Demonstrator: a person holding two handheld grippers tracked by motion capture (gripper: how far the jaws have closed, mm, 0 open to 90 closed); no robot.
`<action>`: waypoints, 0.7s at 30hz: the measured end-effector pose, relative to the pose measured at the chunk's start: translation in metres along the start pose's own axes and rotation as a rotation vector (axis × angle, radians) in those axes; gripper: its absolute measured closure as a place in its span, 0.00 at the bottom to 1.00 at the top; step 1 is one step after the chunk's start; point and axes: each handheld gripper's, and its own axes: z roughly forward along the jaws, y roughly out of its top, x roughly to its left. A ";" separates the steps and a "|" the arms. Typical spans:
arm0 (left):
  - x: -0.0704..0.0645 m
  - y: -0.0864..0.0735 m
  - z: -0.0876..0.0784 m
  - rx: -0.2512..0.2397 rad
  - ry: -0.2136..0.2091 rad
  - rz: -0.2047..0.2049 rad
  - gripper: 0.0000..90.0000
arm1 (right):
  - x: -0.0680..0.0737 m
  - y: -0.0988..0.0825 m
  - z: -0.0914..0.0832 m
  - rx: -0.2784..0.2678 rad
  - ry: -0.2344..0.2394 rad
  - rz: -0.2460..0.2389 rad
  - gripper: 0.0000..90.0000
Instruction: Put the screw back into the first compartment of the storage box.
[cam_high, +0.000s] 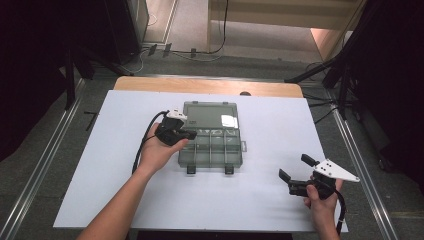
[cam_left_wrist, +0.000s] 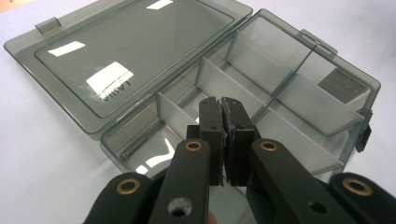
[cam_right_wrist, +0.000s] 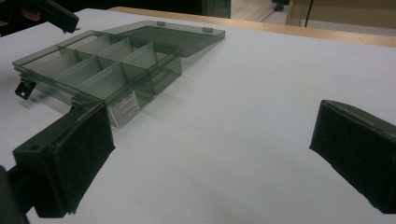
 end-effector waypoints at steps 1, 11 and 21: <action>0.001 0.000 0.000 0.000 0.000 -0.006 0.98 | 0.000 0.000 0.000 0.001 0.001 -0.001 0.00; 0.011 -0.001 0.009 0.034 0.024 -0.023 0.98 | 0.000 -0.001 0.001 0.004 -0.001 0.005 0.00; 0.013 -0.003 0.018 0.062 0.030 -0.028 0.98 | 0.000 -0.001 0.001 0.005 0.002 -0.001 0.00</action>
